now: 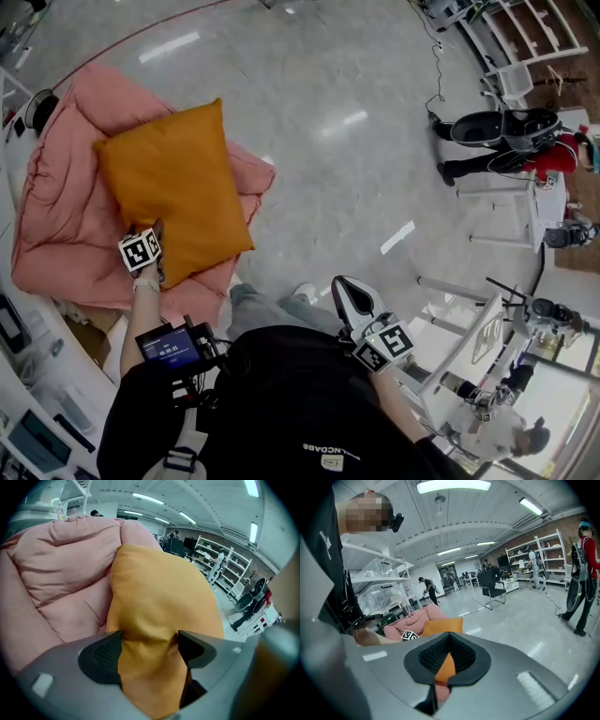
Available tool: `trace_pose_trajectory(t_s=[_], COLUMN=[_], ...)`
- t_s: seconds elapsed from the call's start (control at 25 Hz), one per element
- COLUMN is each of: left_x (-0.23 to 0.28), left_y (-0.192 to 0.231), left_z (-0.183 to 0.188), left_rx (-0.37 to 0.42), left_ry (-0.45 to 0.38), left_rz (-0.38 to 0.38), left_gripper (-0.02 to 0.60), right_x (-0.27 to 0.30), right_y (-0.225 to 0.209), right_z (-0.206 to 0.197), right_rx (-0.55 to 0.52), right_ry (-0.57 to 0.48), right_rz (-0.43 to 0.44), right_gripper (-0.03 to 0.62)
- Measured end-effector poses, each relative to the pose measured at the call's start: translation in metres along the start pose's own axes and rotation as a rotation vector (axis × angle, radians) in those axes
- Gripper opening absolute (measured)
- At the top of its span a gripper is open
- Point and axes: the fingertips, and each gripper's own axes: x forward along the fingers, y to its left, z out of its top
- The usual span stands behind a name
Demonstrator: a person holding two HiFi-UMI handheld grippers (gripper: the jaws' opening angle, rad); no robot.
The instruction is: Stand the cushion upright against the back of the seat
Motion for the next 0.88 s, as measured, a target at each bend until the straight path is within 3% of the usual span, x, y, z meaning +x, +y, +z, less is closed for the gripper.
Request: trace_pose_trajectory(t_s=[0.2,0.36,0.56,0.88], left_x=[0.009,0.004,-0.022,-0.087], left_y=[0.002,-0.005,-0.020,-0.073], left_z=[-0.003,-0.001,0.002,0.024], left_rx=[-0.006,-0.019,0.004,-0.089], left_ry=[0.025,0.031,-0.036,-0.233], left_rz=[-0.005,-0.017,-0.012,-0.176], left_gripper=[0.352,0.206,0.038,0.029], right_x=[0.008,0.005,0.001,0.000], right_y=[-0.001,-0.005,-0.005,0.006], right_z=[-0.004,0.000,0.004,0.008], right_rx=[0.019,0.027,0.029,0.000], right_ry=[0.009,-0.003,-0.014,-0.019], right_rz=[-0.002,-0.010,0.012,0.130], right_gripper=[0.008,0.006,0.007,0.007])
